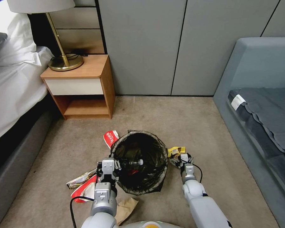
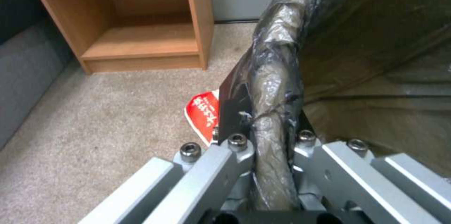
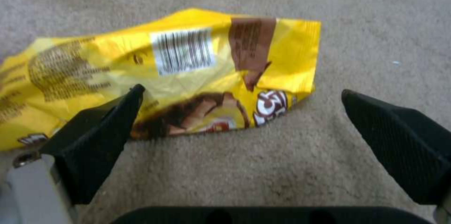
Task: Pick up the trash bin, then pick up the garbage from the floor and place it into the trash bin.
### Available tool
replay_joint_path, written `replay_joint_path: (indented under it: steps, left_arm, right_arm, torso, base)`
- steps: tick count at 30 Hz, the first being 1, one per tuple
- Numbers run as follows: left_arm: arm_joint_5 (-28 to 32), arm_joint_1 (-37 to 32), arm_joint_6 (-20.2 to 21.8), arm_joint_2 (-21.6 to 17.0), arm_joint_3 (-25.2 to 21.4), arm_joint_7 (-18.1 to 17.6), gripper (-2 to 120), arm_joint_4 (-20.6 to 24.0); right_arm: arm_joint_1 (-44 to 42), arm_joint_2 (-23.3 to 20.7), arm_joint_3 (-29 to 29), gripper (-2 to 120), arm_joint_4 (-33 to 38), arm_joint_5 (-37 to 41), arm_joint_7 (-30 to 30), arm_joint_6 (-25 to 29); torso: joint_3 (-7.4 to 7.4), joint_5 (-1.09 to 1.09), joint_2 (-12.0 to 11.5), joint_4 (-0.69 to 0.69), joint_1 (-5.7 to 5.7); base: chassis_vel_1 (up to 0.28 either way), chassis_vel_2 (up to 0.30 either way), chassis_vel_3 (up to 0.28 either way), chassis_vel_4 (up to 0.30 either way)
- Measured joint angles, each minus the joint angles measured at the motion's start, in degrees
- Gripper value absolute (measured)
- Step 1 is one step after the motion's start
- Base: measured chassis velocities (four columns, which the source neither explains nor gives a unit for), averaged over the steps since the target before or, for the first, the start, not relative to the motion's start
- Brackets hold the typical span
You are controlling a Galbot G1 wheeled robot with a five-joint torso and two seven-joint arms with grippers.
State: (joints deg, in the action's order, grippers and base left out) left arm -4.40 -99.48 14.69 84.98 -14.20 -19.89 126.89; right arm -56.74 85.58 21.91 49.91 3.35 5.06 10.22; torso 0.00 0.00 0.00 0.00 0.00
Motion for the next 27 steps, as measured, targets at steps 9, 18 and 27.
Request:
replay_joint_path:
  steps: [9,18,27]
  left_arm:
    - [-0.17,-0.34,-0.11,0.02,0.00,0.00,0,0.00]
    - [-0.27,-0.39,-0.19,0.05,0.02,0.02,0,0.02]
    - [-0.27,-0.39,-0.20,0.04,0.01,0.02,0,0.02]
  right_arm:
    - [1.96,0.15,0.11,100,-3.96,-0.32,-0.88,0.56]
    - [4.45,0.03,0.19,92,-7.45,-0.59,-1.93,0.98]
    - [5.68,-0.23,0.11,92,-8.16,-1.01,-2.54,1.72]
  torso:
    - [0.00,0.00,0.00,0.00,0.00]
    - [0.00,0.00,0.00,0.00,0.00]
    - [0.00,0.00,0.00,0.00,0.00]
  base:
    - [0.000,0.000,0.000,0.000]
    - [0.000,0.000,0.000,0.000]
    - [0.000,0.000,0.000,0.000]
